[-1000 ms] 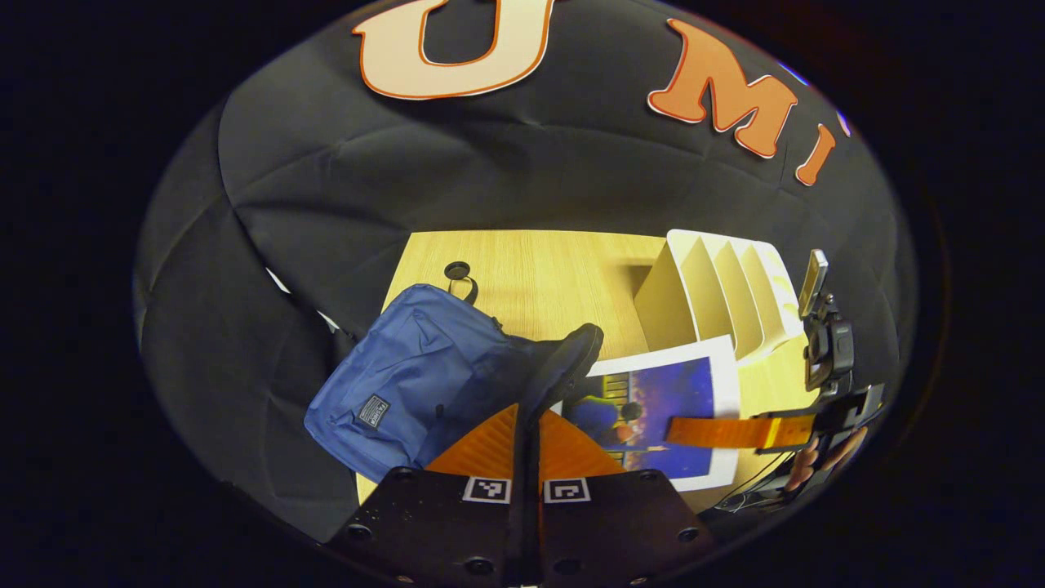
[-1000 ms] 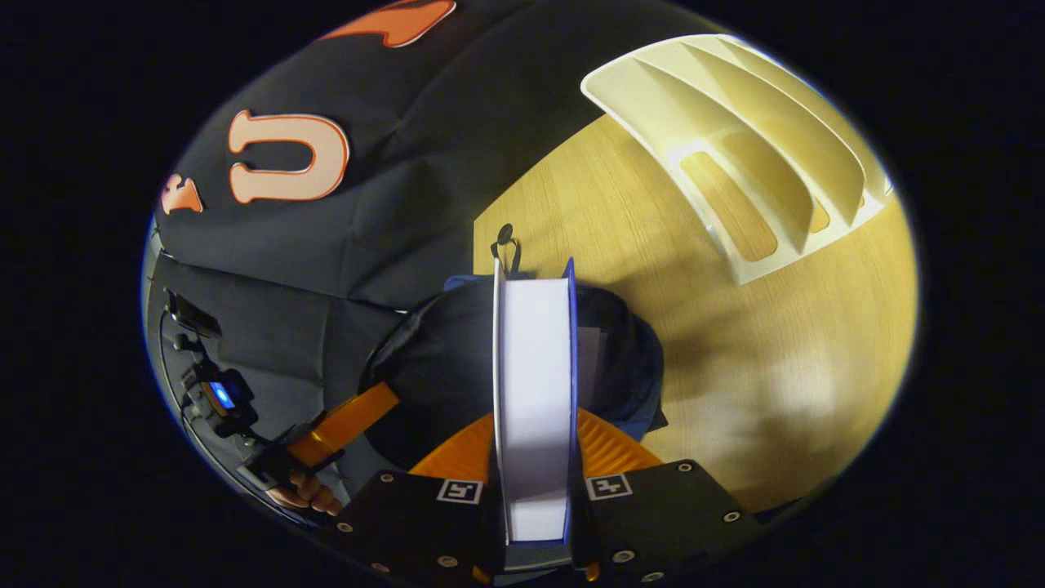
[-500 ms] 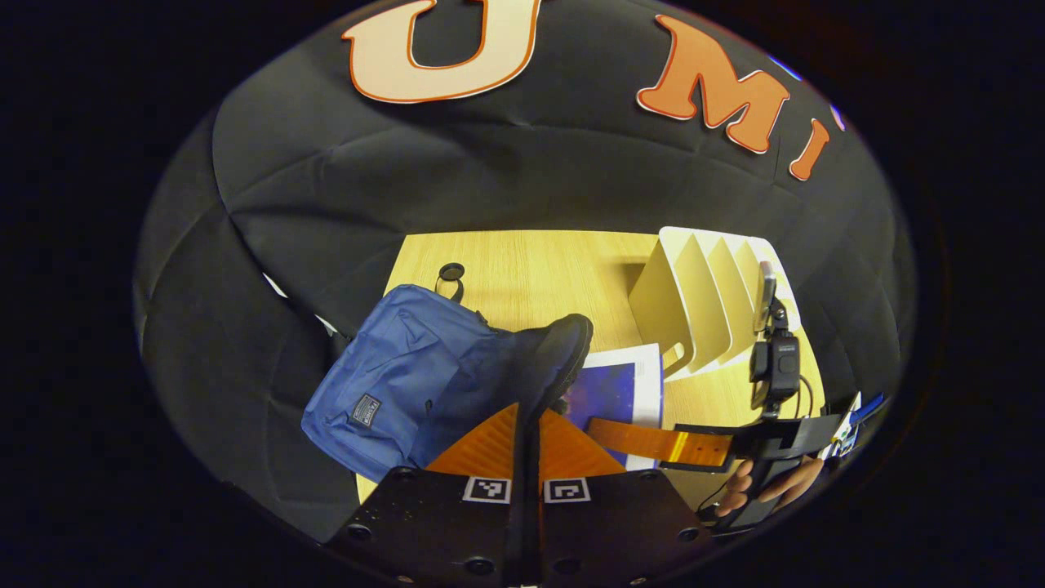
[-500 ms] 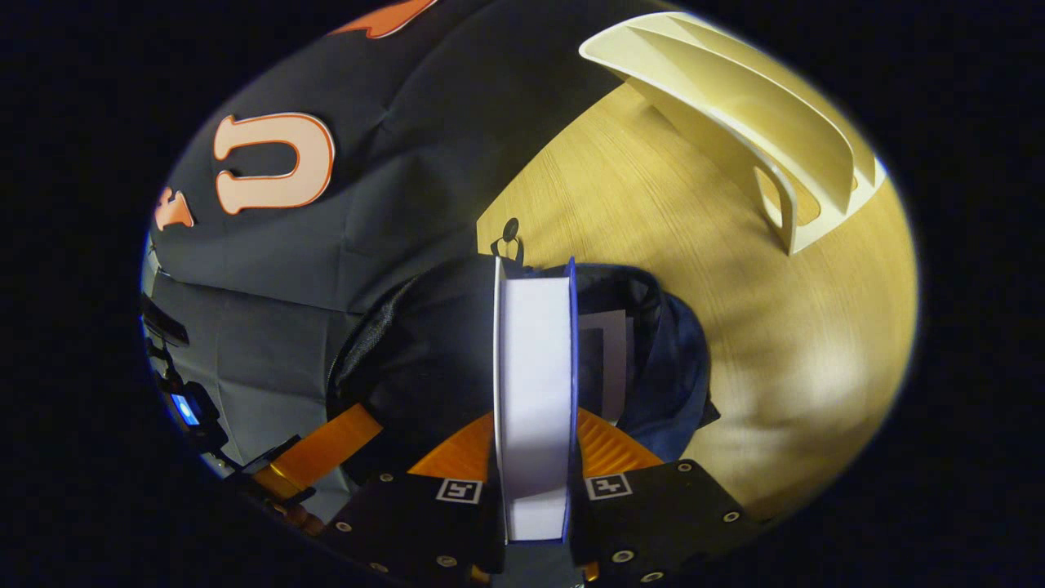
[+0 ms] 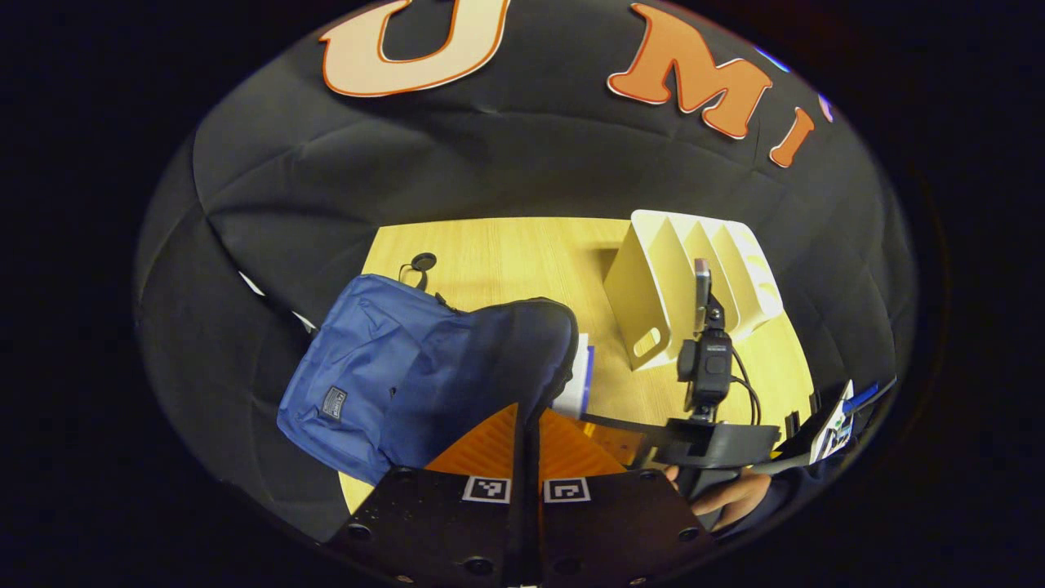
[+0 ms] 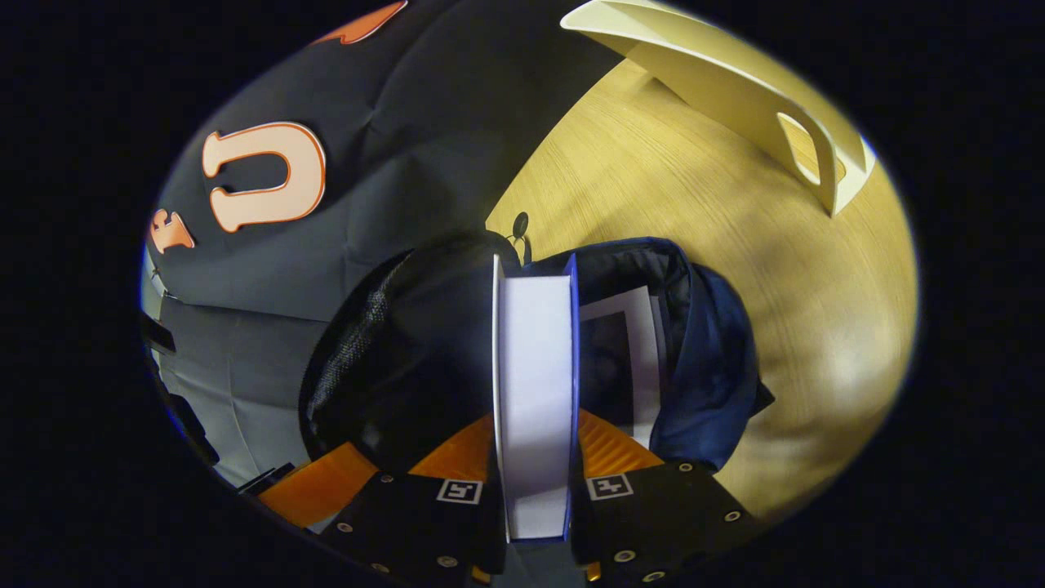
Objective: Open the schoolbag, grab two books from the bookshelf and put them into the schoolbag.
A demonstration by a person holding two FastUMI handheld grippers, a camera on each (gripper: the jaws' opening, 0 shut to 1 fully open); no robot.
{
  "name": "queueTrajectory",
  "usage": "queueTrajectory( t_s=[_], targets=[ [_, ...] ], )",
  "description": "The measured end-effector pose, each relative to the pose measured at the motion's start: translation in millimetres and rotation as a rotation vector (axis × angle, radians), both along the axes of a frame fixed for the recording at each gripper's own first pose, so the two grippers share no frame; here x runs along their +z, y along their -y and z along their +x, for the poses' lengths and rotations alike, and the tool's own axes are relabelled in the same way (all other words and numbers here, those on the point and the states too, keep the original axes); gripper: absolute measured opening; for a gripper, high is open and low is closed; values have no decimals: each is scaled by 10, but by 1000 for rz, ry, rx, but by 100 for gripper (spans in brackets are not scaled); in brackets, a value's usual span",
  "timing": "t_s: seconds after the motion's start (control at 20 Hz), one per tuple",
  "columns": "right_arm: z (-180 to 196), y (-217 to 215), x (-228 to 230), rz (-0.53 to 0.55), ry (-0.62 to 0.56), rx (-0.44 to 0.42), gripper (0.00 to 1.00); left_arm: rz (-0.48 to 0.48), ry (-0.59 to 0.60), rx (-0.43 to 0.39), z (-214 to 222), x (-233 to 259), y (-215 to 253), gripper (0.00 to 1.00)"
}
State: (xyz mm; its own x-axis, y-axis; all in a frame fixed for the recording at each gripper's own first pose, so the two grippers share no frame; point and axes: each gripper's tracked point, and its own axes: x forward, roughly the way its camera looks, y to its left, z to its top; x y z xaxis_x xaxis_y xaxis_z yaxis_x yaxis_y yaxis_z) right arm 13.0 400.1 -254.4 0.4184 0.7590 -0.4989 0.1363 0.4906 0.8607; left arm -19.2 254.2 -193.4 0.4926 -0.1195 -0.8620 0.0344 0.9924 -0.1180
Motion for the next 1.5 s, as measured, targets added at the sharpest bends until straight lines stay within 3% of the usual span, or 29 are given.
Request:
queueTrajectory(
  t_s=[0.45, 0.55, 0.65, 0.75, 0.8, 0.85, 0.95, 1.0, 1.2, 1.5],
  targets=[
    [75, -297, -116, 57, -25, 25, 32, -23, 1, -15, 15, 21, 40, 0],
    [43, -333, -125, 76, -63, 41, 34, -21, 3, -12, 26, 27, 20, 1],
    [55, -267, -191, 29, -60, 35, 39, -22, 6, -2, 33, 27, -8, 0],
    [17, -238, -214, 6, -66, 53, 47, -23, 6, 6, 18, 17, -41, 0],
    [-10, -199, -219, -7, -75, 62, 37, -22, 6, 8, 24, 26, -49, 1],
    [-31, -127, -214, -21, -70, 70, 44, -19, 8, 15, 27, 23, -62, 1],
    [-54, -58, -167, -49, -43, 94, 70, -16, 13, 24, 50, 21, -73, 0],
    [-80, -14, -158, -73, -20, 115, 96, -15, 13, 25, 56, 32, -81, 1],
    [-91, 291, -50, -162, 73, 158, 97, -8, 12, 34, 68, 32, -87, 0],
    [86, 956, 379, -221, 207, 98, 97, 14, 16, 50, 77, 25, -89, 1]
  ],
)
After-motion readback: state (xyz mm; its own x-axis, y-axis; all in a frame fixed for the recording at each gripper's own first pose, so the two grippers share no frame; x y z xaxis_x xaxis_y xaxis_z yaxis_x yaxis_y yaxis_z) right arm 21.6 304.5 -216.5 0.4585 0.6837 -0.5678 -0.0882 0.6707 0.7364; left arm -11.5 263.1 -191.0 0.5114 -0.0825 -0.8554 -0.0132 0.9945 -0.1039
